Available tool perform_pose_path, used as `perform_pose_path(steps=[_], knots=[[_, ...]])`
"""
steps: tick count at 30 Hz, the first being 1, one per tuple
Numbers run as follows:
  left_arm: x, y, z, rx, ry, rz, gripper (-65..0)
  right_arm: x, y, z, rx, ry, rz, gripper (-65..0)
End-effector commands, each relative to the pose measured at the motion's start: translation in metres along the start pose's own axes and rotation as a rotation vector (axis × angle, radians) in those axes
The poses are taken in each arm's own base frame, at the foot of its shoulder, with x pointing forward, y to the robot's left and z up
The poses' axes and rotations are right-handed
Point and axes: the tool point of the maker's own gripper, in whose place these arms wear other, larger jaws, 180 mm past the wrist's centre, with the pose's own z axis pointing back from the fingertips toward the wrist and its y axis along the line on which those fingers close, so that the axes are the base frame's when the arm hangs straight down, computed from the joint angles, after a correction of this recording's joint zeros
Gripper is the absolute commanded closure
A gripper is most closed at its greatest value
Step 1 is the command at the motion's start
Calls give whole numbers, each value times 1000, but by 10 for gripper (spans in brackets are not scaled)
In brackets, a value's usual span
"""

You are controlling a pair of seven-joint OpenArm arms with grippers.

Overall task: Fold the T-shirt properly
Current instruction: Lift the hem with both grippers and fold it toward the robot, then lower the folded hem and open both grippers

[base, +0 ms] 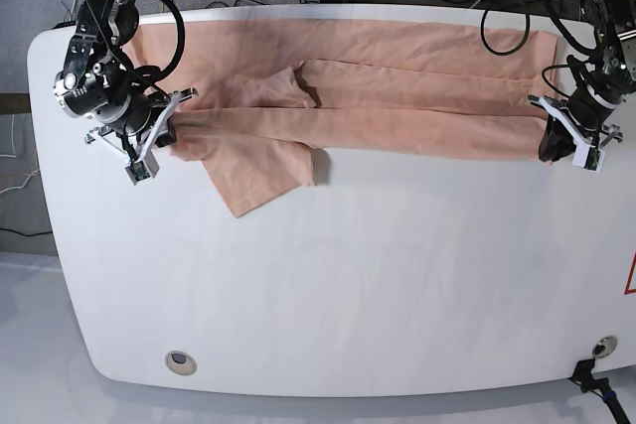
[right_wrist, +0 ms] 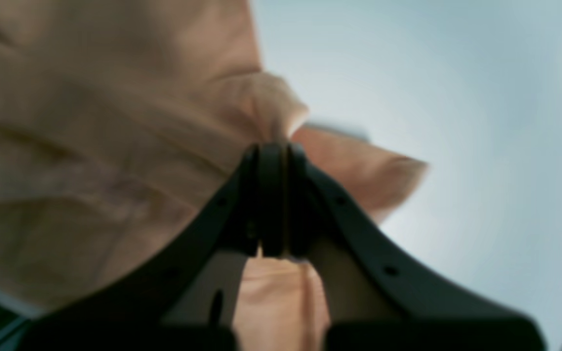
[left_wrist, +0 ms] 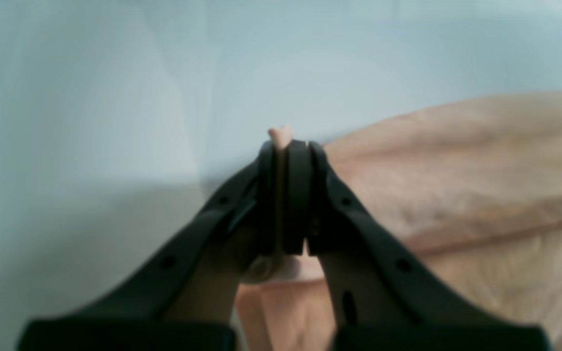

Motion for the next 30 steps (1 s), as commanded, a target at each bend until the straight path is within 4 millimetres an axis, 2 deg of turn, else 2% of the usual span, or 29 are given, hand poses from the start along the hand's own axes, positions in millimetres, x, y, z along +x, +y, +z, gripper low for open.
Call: perform_pose_path(steps=[1,5,9,12,19,23,27,28,30], knots=[[13,2,6,5,-39,-23,0,5,1,6,14,-32,3,0],[-4,5,13,13,1,-15,0,-15,10,5,41,10,-15,0],[-9,11,16,29,12,-10,0,-29,11,5,39,44,-15,0],[-17,18,20,37,47,-21,0,-30,10,5,39,49,-16,0],[-19,21,20,40,54,-19,0,-32,5,7,27,58,-6,0],[-35,26,19,47,90,13,0,-46,9,7,36,89,-13,0],[-43,27,19,48,109,24,0,-53,12,7,45,103,-20,0],[-46,29,20,50,131,20,0,-54,13,7,45,107,-20,-14],[-49,35,24,56,177,0,-14,-54,13,7,45,107,-20,-94]])
